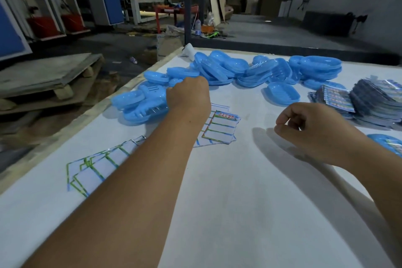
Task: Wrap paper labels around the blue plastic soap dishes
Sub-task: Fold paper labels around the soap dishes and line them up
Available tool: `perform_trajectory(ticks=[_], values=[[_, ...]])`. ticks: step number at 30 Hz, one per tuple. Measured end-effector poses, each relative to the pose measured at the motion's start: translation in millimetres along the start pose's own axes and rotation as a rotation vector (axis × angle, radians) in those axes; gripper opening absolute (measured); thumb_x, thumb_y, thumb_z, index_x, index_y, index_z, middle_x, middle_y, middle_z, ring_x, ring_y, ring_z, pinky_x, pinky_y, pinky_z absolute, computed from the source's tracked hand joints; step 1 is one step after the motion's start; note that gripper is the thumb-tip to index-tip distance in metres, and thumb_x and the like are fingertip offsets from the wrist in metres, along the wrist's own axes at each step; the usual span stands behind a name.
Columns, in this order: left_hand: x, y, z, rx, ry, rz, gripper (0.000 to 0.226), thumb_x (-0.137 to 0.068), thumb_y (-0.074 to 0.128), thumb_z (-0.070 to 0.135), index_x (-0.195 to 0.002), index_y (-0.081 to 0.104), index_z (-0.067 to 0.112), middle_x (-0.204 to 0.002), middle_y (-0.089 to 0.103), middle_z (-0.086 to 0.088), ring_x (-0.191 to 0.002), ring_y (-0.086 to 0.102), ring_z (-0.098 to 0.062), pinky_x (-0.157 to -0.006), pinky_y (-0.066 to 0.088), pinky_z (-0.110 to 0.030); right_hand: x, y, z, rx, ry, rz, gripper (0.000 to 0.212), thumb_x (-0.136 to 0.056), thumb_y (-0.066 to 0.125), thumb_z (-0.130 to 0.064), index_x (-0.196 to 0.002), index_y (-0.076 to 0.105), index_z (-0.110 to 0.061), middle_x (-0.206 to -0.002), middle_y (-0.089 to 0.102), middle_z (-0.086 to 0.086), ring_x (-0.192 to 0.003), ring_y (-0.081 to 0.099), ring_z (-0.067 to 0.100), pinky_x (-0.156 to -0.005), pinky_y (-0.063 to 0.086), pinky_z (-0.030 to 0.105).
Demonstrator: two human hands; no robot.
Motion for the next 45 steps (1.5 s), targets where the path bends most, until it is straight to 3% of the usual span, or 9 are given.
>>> perform_trajectory(ticks=[8,13,16,20,26,30,34,38,45], values=[[-2.7,-13.4,12.0,0.131,0.062,0.21,0.021,-0.097,0.052,0.018,-0.115,0.062,0.018,-0.116,0.055,-0.008,-0.097,0.057,-0.027,-0.072,0.039,-0.038,1.8,-0.8,-0.8,-0.05,-0.01,0.023,0.01,-0.086,0.072,-0.03,-0.078,0.066,-0.033,-0.07,0.064,-0.022,-0.064,0.058,-0.001,-0.054,0.039,0.026],[5.3,-21.4,22.9,0.558,0.117,0.322,0.029,-0.101,0.038,0.016,-0.107,0.066,0.019,-0.116,0.053,-0.003,-0.088,0.053,-0.022,-0.07,0.037,-0.035,1.6,-6.4,-1.5,-0.106,-0.048,0.161,0.012,-0.085,0.072,-0.028,-0.079,0.064,-0.035,-0.072,0.061,-0.023,-0.065,0.054,0.0,-0.055,0.037,0.011],[9.7,-17.1,36.5,0.86,0.109,0.204,0.034,-0.099,0.035,0.01,-0.104,0.067,0.019,-0.108,0.059,0.0,-0.091,0.055,-0.019,-0.077,0.044,-0.028,3.0,-9.4,-3.9,-0.15,-0.088,0.229,0.025,-0.081,0.077,-0.035,-0.1,0.061,-0.041,-0.092,0.061,-0.019,-0.075,0.056,-0.002,-0.067,0.04,0.011],[18.4,-2.0,56.8,1.041,0.071,-0.082,0.035,-0.099,0.035,0.01,-0.097,0.068,0.023,-0.065,0.054,0.008,-0.049,0.048,0.0,-0.041,0.033,-0.013,5.6,-8.1,-8.2,-0.176,-0.148,0.145,0.078,-0.067,0.089,-0.042,-0.136,0.053,-0.044,-0.129,0.054,-0.021,-0.106,0.055,-0.004,-0.086,0.044,0.016],[30.9,10.0,67.7,1.177,-0.011,-0.351,0.036,-0.098,0.039,0.011,-0.085,0.069,0.026,-0.088,0.069,-0.007,-0.078,0.063,-0.024,-0.079,0.056,-0.039,3.0,-3.9,-7.0,-0.087,-0.14,0.058,0.078,-0.058,0.089,-0.05,-0.13,0.058,-0.044,-0.111,0.063,-0.02,-0.091,0.058,-0.009,-0.075,0.041,0.007],[31.7,8.1,64.5,1.047,0.023,-0.358,0.032,-0.098,0.041,0.018,-0.087,0.069,0.028,-0.101,0.07,-0.002,-0.09,0.068,-0.022,-0.074,0.059,-0.037,2.3,-5.1,-1.8,-0.053,-0.069,-0.023,0.077,-0.054,0.081,-0.064,-0.125,0.058,-0.046,-0.108,0.065,-0.016,-0.085,0.065,0.003,-0.069,0.051,0.017],[25.4,3.0,54.3,0.522,0.203,-0.167,0.029,-0.097,0.042,0.018,-0.109,0.067,0.026,-0.113,0.067,-0.001,-0.102,0.062,-0.022,-0.086,0.052,-0.037,2.7,-5.6,6.7,0.089,-0.036,-0.084,0.067,-0.068,0.081,-0.059,-0.128,0.055,-0.047,-0.113,0.064,-0.014,-0.09,0.063,0.011,-0.079,0.05,0.029],[23.0,2.9,41.4,0.153,0.18,-0.118,0.021,-0.097,0.05,0.03,-0.111,0.063,0.021,-0.109,0.064,-0.004,-0.096,0.059,-0.026,-0.071,0.045,-0.035,3.6,-2.8,8.3,0.099,-0.022,-0.162,0.06,-0.076,0.078,-0.054,-0.13,0.054,-0.043,-0.116,0.064,-0.012,-0.099,0.062,0.017,-0.09,0.053,0.036],[28.4,-0.4,35.1,0.107,0.178,-0.199,0.035,-0.087,0.067,0.043,-0.111,0.062,0.018,-0.105,0.061,-0.004,-0.092,0.057,-0.022,-0.061,0.037,-0.03,4.8,-2.6,4.5,0.087,-0.008,-0.223,0.059,-0.077,0.075,-0.054,-0.13,0.053,-0.042,-0.12,0.062,-0.012,-0.103,0.061,0.018,-0.094,0.051,0.037]])
Point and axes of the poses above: each hand's wrist, its own x-axis away from the middle knuckle, its own y-axis out of the palm, z = x × y, the point moved 3 cm from there along -x, towards the middle knuckle
